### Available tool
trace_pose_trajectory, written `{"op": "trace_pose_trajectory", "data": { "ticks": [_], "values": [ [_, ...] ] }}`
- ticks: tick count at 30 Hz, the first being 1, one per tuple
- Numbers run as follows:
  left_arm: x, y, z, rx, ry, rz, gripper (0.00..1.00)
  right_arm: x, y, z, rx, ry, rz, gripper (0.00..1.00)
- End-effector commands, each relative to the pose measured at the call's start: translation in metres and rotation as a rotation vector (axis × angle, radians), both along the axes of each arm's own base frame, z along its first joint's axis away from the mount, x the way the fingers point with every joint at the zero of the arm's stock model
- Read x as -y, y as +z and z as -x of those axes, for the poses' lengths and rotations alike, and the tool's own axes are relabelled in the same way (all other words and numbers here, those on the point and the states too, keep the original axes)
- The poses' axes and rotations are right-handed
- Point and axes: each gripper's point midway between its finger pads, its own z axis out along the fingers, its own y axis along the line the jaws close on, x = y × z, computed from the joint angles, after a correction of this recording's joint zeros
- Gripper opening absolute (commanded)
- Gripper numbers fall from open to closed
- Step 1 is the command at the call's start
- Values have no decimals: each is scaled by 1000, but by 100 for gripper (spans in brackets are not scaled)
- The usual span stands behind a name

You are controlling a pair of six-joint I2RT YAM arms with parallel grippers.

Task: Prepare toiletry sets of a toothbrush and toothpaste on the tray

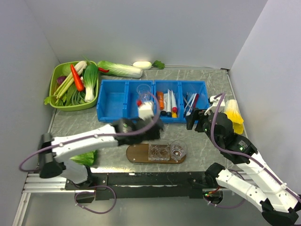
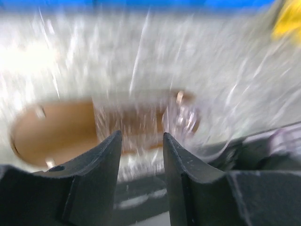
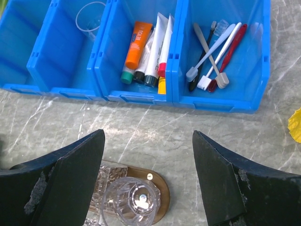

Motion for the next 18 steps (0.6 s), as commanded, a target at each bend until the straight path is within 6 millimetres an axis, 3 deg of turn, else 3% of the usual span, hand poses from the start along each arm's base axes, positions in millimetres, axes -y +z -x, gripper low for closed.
{"op": "trace_pose_trajectory", "data": {
  "ticks": [1,4,5,6,7,8,9,10,11,13,14,16,17,18],
  "values": [
    [-15,63,-56,136,-70,171,46,1,9,0,22,14,5,83],
    [-39,96,-101,241,-60,172,48,3,9,1,19,10,18,83],
    [-55,98,-127,274,-40,126,47,4,10,1,18,7,22,83],
    [-61,113,-142,305,-29,130,47,4,8,1,12,7,27,83],
    [-68,116,-157,312,-17,121,46,5,7,2,9,7,29,83],
    [-86,106,-187,296,22,83,46,4,6,2,3,9,30,83],
    [-81,118,-196,291,-22,134,45,4,6,3,1,11,28,83],
    [-97,117,-217,290,13,120,44,5,3,4,-14,13,34,83],
    [-97,100,-234,253,17,95,44,4,2,5,-21,15,32,83],
    [-104,107,-258,266,50,83,42,5,2,7,-26,11,29,82],
    [-112,90,-277,238,75,61,41,6,1,8,-31,9,28,82],
    [-116,89,-298,239,95,81,38,7,0,9,-34,6,28,82],
    [-122,67,-314,197,117,66,38,6,1,11,-36,12,24,82],
    [-121,70,-322,203,117,75,37,7,0,11,-40,12,25,82]
  ]
}}
